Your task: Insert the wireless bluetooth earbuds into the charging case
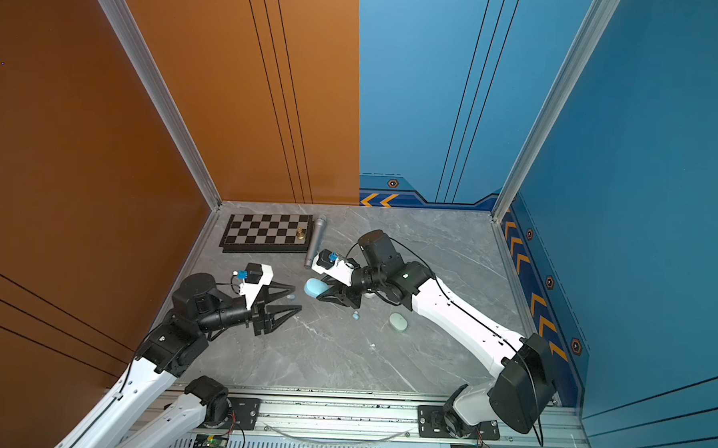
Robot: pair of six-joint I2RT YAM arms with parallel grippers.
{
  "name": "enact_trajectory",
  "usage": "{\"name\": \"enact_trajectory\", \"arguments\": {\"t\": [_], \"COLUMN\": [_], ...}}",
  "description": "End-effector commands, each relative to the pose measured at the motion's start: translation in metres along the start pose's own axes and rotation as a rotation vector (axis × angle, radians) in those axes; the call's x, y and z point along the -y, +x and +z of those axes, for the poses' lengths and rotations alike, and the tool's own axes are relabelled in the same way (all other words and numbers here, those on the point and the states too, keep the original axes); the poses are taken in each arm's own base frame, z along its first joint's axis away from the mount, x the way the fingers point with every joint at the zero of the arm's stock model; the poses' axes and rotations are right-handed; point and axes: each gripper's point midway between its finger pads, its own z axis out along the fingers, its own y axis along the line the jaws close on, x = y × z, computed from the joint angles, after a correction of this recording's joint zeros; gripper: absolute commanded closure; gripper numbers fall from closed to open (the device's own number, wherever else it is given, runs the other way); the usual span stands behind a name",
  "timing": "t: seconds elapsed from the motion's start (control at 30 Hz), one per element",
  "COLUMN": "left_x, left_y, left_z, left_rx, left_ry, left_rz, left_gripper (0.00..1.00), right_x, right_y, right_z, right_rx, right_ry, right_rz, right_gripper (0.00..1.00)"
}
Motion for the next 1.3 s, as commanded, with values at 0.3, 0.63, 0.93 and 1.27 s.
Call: {"name": "enact_trajectory", "arguments": {"t": [0.3, 0.63, 0.93, 1.27], "left_x": [0.013, 0.020, 0.020, 0.018], "left_y": [0.010, 0.009, 0.009, 0.003], "left_z": [0.017, 0.024, 0.028, 0.030], "left_rx": [-0.075, -0.088, -0.093, -0.078], "left_ry": [0.095, 0.134, 0.144, 0.127], "left_rz": [0.173, 0.178, 0.177, 0.175], "left_gripper": [0.39, 0.45, 0.60, 0.52], "right_x": [-0.041, -0.046, -0.046, -0.046], "right_y": [0.004, -0.004, -0.004, 0.002], "right_z": [-0.013, -0.012, -0.012, -0.008], "right_rx": [-0.099, -0.091, -0.091, -0.104], "right_ry": [-0.098, -0.099, -0.106, -0.118], "right_rz": [-0.063, -0.073, -0.051, -0.021], "right_gripper": [0.87, 0.89, 0.88, 0.85]}}
